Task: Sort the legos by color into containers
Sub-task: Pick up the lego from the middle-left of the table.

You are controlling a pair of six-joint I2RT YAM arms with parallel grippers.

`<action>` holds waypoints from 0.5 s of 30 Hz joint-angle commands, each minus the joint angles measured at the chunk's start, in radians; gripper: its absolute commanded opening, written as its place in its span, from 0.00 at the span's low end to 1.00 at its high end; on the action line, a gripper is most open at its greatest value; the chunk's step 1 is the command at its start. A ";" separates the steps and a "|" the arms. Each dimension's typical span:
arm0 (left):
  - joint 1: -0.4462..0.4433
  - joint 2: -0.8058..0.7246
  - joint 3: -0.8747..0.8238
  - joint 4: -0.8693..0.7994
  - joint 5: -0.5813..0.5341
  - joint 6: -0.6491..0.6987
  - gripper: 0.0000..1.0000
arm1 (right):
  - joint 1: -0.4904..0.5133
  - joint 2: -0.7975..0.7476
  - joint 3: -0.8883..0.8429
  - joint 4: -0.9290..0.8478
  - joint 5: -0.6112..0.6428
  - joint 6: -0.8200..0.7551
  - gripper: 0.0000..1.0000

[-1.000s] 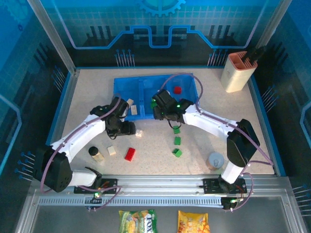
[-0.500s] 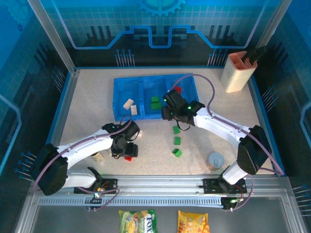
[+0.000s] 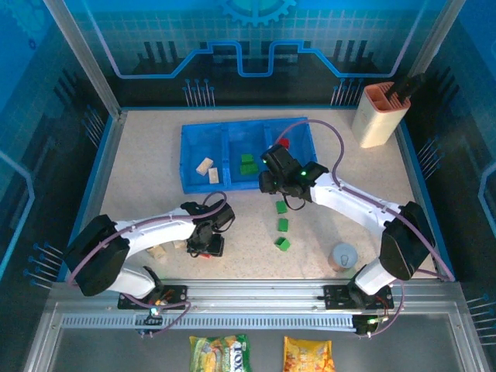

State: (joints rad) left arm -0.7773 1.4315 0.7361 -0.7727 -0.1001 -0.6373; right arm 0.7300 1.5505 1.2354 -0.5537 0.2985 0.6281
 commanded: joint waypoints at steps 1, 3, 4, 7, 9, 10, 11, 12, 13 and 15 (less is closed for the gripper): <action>-0.012 0.016 -0.017 0.013 -0.018 0.008 0.54 | -0.010 -0.032 -0.014 -0.022 0.005 0.012 0.44; -0.013 0.020 -0.019 0.019 -0.018 0.007 0.53 | -0.009 -0.031 -0.015 -0.022 0.005 0.013 0.44; -0.013 0.023 -0.022 0.023 -0.018 0.009 0.51 | -0.009 -0.031 -0.014 -0.022 0.004 0.014 0.44; -0.013 0.032 -0.026 0.029 -0.018 0.011 0.48 | -0.008 -0.029 -0.014 -0.022 0.002 0.018 0.44; -0.013 0.039 -0.026 0.029 -0.016 0.011 0.46 | -0.009 -0.029 -0.013 -0.023 -0.001 0.019 0.43; -0.013 0.039 -0.028 0.032 -0.016 0.013 0.45 | -0.009 -0.030 -0.012 -0.023 -0.001 0.019 0.43; -0.014 0.039 -0.028 0.032 -0.016 0.014 0.44 | -0.008 -0.030 -0.011 -0.023 -0.001 0.020 0.43; -0.016 0.037 -0.028 0.035 -0.016 0.015 0.42 | -0.009 -0.030 -0.010 -0.026 0.000 0.018 0.43; -0.017 0.035 -0.028 0.035 -0.016 0.016 0.41 | -0.009 -0.030 -0.007 -0.030 0.001 0.019 0.43; -0.021 0.024 -0.024 0.032 -0.022 0.022 0.38 | -0.009 -0.033 -0.001 -0.039 -0.004 0.018 0.42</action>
State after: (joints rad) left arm -0.7906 1.4567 0.7219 -0.7376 -0.1009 -0.6270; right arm 0.7300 1.5467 1.2263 -0.5625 0.2981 0.6350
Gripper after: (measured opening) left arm 0.392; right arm 0.426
